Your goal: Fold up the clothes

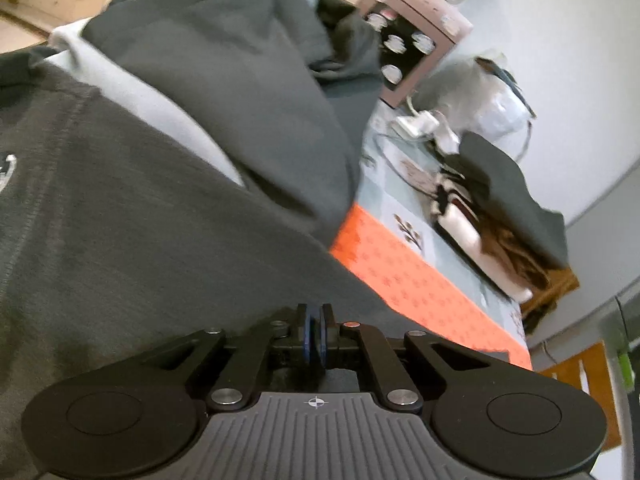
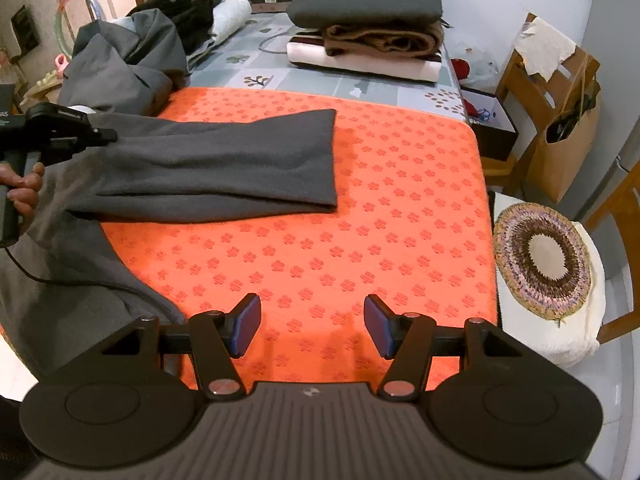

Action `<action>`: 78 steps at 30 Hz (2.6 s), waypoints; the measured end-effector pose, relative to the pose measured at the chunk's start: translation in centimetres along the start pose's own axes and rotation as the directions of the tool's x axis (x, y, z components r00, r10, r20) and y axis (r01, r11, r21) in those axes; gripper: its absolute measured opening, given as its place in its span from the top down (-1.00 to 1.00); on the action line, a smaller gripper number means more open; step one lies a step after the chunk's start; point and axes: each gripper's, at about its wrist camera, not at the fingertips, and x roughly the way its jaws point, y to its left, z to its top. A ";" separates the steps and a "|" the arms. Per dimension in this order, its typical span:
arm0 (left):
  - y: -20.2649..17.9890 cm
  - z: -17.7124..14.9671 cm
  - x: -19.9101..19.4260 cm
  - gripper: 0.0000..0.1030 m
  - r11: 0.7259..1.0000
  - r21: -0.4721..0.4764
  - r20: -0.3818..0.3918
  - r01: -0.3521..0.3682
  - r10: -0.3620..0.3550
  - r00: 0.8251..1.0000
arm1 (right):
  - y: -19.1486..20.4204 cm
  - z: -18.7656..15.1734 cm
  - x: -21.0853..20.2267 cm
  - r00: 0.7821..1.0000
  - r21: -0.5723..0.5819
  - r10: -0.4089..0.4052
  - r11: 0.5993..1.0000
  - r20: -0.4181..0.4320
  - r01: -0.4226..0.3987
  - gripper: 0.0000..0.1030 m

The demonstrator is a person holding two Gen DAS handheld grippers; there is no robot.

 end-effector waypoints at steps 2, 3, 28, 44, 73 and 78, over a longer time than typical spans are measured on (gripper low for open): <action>0.5 0.2 -0.6 0.74 1.000 -0.018 0.000 0.017 -0.017 1.000 | 0.4 0.1 0.1 1.000 -0.004 0.003 1.000 -0.001 -0.003 -0.24; 0.6 0.1 -0.9 0.73 1.000 -0.010 -0.002 0.023 -0.023 1.000 | 0.5 0.2 0.1 1.000 -0.004 0.004 1.000 -0.002 -0.004 -0.24; -3.1 -6.0 -1.3 0.11 0.982 0.166 -0.150 -0.087 0.112 0.982 | -1.3 0.2 0.4 1.000 0.005 0.007 1.000 0.008 -0.007 -0.26; -3.5 -2.5 -6.0 0.83 0.970 0.243 -0.061 0.004 0.011 0.998 | 0.6 -0.9 -0.1 1.000 0.081 -0.017 0.997 0.006 0.017 -0.26; 11.1 2.6 -14.5 0.37 0.949 0.312 -0.073 -0.054 0.080 0.994 | 8.6 -5.5 -0.1 0.998 0.333 0.013 0.943 -0.055 0.006 -0.33; 15.4 1.7 -18.4 0.22 0.952 0.282 -0.091 -0.118 0.149 0.985 | 9.0 -8.1 0.1 0.997 0.410 0.041 0.912 -0.064 -0.011 -0.32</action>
